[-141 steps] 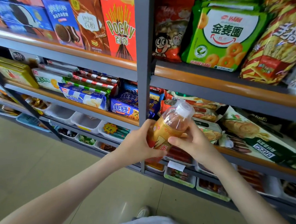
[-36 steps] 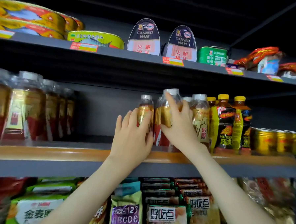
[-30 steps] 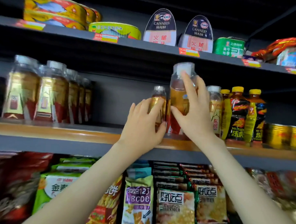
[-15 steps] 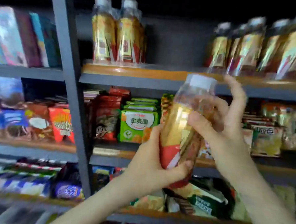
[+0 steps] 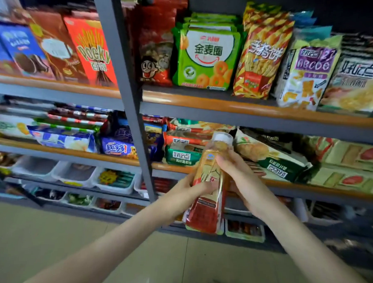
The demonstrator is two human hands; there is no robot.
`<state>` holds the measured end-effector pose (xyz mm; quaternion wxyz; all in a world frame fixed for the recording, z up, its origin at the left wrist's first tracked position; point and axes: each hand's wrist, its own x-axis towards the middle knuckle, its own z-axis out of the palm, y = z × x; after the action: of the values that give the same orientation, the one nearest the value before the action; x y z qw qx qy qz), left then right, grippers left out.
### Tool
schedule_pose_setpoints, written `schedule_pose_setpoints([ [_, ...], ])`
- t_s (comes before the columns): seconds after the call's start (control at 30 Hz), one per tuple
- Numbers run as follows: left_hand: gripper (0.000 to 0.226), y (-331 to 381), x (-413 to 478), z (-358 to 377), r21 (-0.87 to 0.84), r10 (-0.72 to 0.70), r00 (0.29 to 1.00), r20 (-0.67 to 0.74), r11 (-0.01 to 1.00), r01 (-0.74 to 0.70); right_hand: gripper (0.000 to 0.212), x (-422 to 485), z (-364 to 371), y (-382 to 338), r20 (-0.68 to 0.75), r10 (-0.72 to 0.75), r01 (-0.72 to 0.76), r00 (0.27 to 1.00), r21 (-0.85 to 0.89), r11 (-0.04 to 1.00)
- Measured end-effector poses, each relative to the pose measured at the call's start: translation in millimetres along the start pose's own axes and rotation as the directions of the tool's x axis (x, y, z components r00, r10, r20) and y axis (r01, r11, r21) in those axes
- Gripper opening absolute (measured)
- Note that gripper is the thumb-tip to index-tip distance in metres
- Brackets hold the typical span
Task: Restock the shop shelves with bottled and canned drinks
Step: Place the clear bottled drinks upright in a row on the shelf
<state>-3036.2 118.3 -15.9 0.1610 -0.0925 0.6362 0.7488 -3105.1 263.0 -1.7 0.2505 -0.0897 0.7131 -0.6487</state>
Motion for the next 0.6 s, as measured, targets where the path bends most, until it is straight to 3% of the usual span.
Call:
schedule_pose_setpoints([
  [0.07,0.054,-5,5,-1,0.036,-0.045,0.993,-0.11,0.998,0.049,0.049,-1,-1,10,0.028,0.035,-0.033,0.999,-0.063,0.997],
  [0.13,0.076,-8,9,-2,0.217,-0.067,0.969,-0.236,0.969,0.119,0.042,-2,3,20,0.069,0.136,-0.13,0.988,-0.082,0.988],
  [0.23,0.061,-15,10,-2,0.626,0.01,0.943,-0.331,0.75,0.212,0.043,3,14,32,0.077,0.212,-0.205,0.974,-0.089,0.975],
  [0.3,0.049,-19,8,-6,0.692,0.036,0.968,-0.247,0.706,0.15,0.034,6,17,38,0.065,0.218,-0.218,0.974,0.002,0.976],
  [0.37,0.042,-21,6,-15,0.567,0.022,0.986,-0.165,0.82,0.076,0.04,9,13,42,0.101,0.305,-0.318,0.947,0.168,0.933],
  [0.47,0.031,-28,5,-25,0.199,-0.076,0.974,-0.212,0.973,0.119,0.037,14,8,48,0.204,0.439,-0.484,0.875,0.395,0.781],
  [0.53,0.052,-33,8,-28,-0.046,-0.281,0.95,-0.135,0.96,0.277,0.037,16,11,52,0.24,0.434,-0.495,0.868,0.483,0.722],
  [0.6,0.076,-39,10,-30,-0.265,-0.388,0.92,0.057,0.883,0.389,0.037,18,16,56,0.278,0.378,-0.469,0.883,0.51,0.721],
])
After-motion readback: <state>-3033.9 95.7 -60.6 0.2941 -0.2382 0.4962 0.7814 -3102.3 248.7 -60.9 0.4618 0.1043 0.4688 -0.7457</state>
